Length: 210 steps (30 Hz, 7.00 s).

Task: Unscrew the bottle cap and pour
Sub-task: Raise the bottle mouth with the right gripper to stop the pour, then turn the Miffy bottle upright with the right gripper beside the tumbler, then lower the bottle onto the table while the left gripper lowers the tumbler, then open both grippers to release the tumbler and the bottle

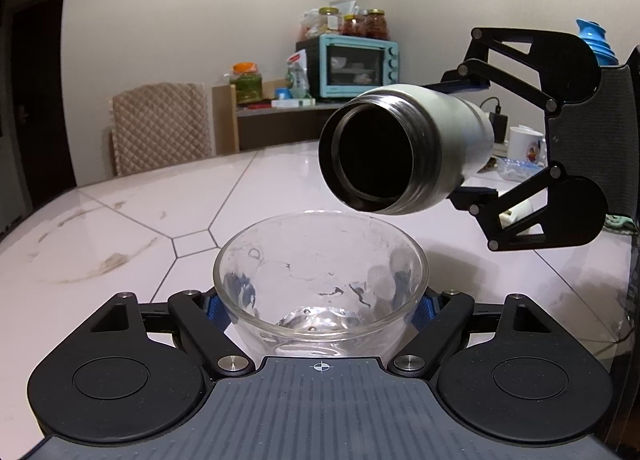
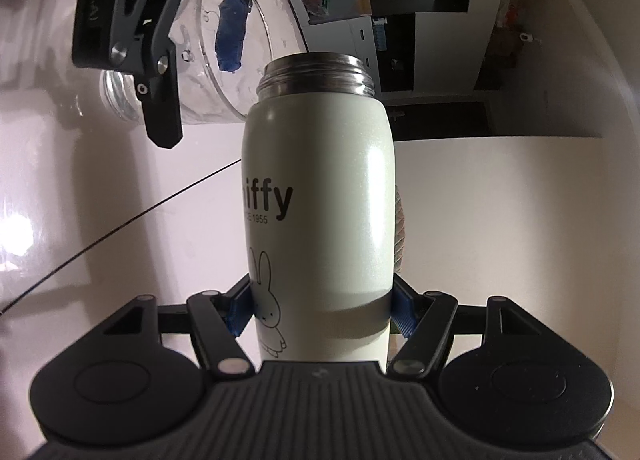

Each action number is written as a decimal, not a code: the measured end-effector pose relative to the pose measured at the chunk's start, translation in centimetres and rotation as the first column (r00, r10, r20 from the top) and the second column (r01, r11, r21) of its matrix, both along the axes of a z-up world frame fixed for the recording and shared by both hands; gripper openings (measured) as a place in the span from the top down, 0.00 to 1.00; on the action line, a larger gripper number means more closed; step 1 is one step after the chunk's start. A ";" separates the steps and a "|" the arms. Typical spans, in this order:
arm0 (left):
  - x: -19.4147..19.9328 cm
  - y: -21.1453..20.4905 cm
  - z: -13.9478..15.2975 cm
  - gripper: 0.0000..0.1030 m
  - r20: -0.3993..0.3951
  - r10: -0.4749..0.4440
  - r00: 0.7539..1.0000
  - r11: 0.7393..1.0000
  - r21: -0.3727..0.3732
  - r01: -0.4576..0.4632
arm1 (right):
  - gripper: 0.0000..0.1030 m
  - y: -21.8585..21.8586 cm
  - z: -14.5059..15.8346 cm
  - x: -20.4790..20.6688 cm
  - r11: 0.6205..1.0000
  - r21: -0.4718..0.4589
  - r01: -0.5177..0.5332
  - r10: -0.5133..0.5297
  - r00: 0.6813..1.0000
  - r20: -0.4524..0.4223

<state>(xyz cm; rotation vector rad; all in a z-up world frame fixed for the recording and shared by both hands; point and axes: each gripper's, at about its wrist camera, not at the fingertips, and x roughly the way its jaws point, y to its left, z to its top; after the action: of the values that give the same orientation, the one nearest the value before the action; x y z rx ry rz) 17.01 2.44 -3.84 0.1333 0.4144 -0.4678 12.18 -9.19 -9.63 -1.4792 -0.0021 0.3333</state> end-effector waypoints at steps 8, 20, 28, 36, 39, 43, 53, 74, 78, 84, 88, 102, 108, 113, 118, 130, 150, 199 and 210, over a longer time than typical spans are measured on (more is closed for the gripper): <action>0.1 0.0 0.0 0.16 -0.003 0.011 1.000 1.000 0.002 -0.011 | 0.32 -0.4 1.6 -0.3 0.994 0.112 0.017 -0.010 0.998 -0.062; 0.2 -0.1 0.0 0.15 -0.004 0.037 0.999 0.999 -0.002 -0.037 | 0.32 -1.4 2.6 -1.0 0.983 0.180 0.034 -0.017 0.996 -0.093; -0.1 -0.4 0.1 0.14 -0.001 0.059 0.998 0.998 0.002 -0.059 | 0.32 -2.7 3.6 -1.4 0.956 0.288 0.056 -0.009 0.987 -0.162; -0.4 -0.5 0.1 0.12 0.005 0.076 0.997 0.997 0.002 -0.076 | 0.32 -4.0 5.3 -1.1 0.894 0.435 0.106 0.006 0.969 -0.247; -0.5 -0.5 0.2 0.12 0.005 0.080 0.997 0.997 0.001 -0.080 | 0.32 -4.2 5.8 -0.9 0.868 0.481 0.124 0.016 0.961 -0.278; -0.7 -0.7 0.2 0.12 0.006 0.083 0.997 0.997 0.003 -0.083 | 0.32 -4.7 6.3 -0.8 0.837 0.528 0.139 0.029 0.954 -0.297; -1.2 -1.2 0.3 0.11 0.006 0.087 0.996 0.996 0.005 -0.087 | 0.32 -6.4 7.3 0.7 0.762 0.621 0.183 0.066 0.932 -0.355; -1.6 -1.3 0.5 0.11 0.006 0.095 0.995 0.995 0.003 -0.095 | 0.32 -8.2 8.0 5.3 0.532 0.785 0.317 0.159 0.873 -0.460; -1.7 -1.3 0.5 0.11 0.006 0.096 0.995 0.995 0.001 -0.096 | 0.32 -8.9 8.1 6.5 0.482 0.802 0.354 0.177 0.857 -0.485; -1.5 -1.2 0.4 0.11 0.007 0.098 0.995 0.995 -0.001 -0.098 | 0.32 -9.8 7.9 8.0 0.417 0.814 0.403 0.194 0.836 -0.513; -1.5 -1.2 0.4 0.11 0.007 0.097 0.995 0.995 -0.002 -0.097 | 0.32 -10.2 7.6 8.9 0.380 0.817 0.434 0.209 0.820 -0.533; -1.4 -1.4 0.5 0.11 0.009 0.102 0.995 0.995 -0.005 -0.102 | 0.32 -11.3 6.8 10.6 0.341 0.808 0.481 0.212 0.798 -0.565; -1.4 -1.3 0.5 0.11 0.010 0.103 0.995 0.995 -0.009 -0.103 | 0.32 -11.5 6.4 10.9 0.342 0.796 0.499 0.205 0.787 -0.582; -1.3 -1.3 0.5 0.11 0.010 0.105 0.994 0.994 -0.010 -0.105 | 0.32 -11.6 6.1 11.2 0.336 0.789 0.514 0.200 0.780 -0.593; -1.2 -1.3 0.4 0.11 0.010 0.107 0.994 0.994 -0.011 -0.107 | 0.32 -11.6 6.1 11.2 0.338 0.788 0.515 0.197 0.780 -0.594; -0.9 -1.1 0.4 0.11 0.004 0.129 0.992 0.992 -0.018 -0.129 | 0.32 -11.8 5.9 10.7 0.323 0.790 0.520 0.189 0.783 -0.593; -1.2 -1.3 0.9 0.11 0.002 0.247 0.969 0.968 -0.056 -0.246 | 0.32 -12.1 5.5 10.0 0.292 0.794 0.533 0.182 0.784 -0.593; -3.1 -2.0 0.5 0.00 0.018 0.348 0.937 0.936 -0.049 -0.347 | 0.00 -14.0 4.7 8.7 0.246 0.809 0.534 0.212 0.785 -0.582; -4.1 -1.1 0.1 0.00 -0.007 0.380 0.925 0.923 -0.062 -0.380 | 0.00 -14.8 4.8 8.1 0.214 0.832 0.512 0.241 0.798 -0.553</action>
<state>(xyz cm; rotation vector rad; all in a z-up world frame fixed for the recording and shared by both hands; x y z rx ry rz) 12.86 1.29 -3.73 -0.0081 0.4089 -0.0959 20.26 -23.95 -4.81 0.0299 0.3851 0.4939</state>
